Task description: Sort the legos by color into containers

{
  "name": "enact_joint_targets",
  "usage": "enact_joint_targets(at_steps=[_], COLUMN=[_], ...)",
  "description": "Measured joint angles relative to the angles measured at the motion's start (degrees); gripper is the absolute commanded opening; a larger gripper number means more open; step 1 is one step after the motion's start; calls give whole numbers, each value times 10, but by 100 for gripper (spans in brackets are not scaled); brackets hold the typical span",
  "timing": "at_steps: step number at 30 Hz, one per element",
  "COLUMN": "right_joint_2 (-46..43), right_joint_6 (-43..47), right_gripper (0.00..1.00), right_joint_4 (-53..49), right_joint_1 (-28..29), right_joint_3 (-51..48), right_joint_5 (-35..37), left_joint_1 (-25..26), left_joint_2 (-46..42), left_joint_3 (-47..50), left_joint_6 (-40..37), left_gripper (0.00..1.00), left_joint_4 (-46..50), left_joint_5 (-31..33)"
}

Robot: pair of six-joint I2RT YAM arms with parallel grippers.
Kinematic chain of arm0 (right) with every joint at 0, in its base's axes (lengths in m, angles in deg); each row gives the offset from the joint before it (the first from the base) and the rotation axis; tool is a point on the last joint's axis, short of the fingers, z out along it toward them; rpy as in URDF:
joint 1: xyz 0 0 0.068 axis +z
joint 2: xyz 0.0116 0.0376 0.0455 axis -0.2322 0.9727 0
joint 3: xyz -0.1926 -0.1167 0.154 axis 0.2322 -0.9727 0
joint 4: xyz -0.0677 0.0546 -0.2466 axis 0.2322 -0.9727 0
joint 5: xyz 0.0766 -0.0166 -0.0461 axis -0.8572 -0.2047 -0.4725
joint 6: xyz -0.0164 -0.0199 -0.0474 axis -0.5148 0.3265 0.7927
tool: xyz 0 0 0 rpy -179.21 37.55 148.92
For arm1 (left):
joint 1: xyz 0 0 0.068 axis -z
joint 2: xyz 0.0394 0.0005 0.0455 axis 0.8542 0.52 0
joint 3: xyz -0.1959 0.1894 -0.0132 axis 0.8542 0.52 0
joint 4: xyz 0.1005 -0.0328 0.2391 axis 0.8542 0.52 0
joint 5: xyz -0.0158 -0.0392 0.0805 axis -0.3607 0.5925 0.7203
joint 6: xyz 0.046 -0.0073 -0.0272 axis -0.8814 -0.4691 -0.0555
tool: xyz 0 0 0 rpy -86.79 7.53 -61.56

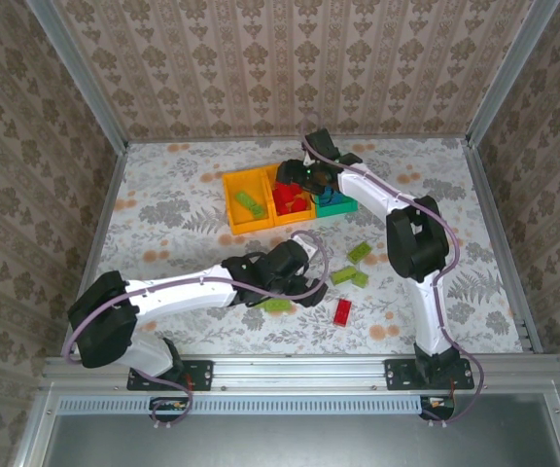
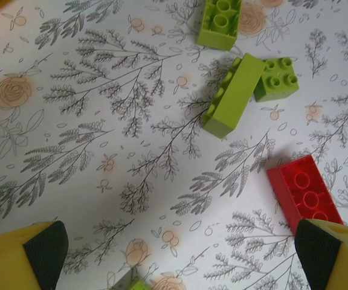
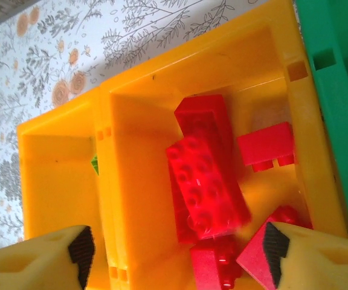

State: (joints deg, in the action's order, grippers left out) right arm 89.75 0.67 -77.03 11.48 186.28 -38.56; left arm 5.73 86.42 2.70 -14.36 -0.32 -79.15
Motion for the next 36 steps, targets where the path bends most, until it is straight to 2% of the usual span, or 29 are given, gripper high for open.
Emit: enact_joint_targets(at_steps=[5,11,17,24,34,36], right_joint_2=[-48,-169,-285,-351,-400,-406], right_joint_6=[15,31,45,63,83,85], right_gripper=[95,99,100,100,100,100], right_joint_4=[4,4,4,-13,-30,-31], right_joint_1=[0,-14,-85,-159,-209,-214], right_joint_3=[-53,-144,-227,-296,-373,-381], right_joint_5=[0,9,38,69,78,78], left_joint_1=[11,39,65,83,86,84], left_joint_2=[45,137,198,253,319,319], left_joint_3=[-26,-113,-166,-226,-277,-280], left_joint_6=[0,-5,-6,-5,-6,-4], left_gripper=[100,97,91,86,60,50], left_joint_4=[0,37,79,137,185,189], left_joint_5=[-10,-39,-65,-84,-106,-110])
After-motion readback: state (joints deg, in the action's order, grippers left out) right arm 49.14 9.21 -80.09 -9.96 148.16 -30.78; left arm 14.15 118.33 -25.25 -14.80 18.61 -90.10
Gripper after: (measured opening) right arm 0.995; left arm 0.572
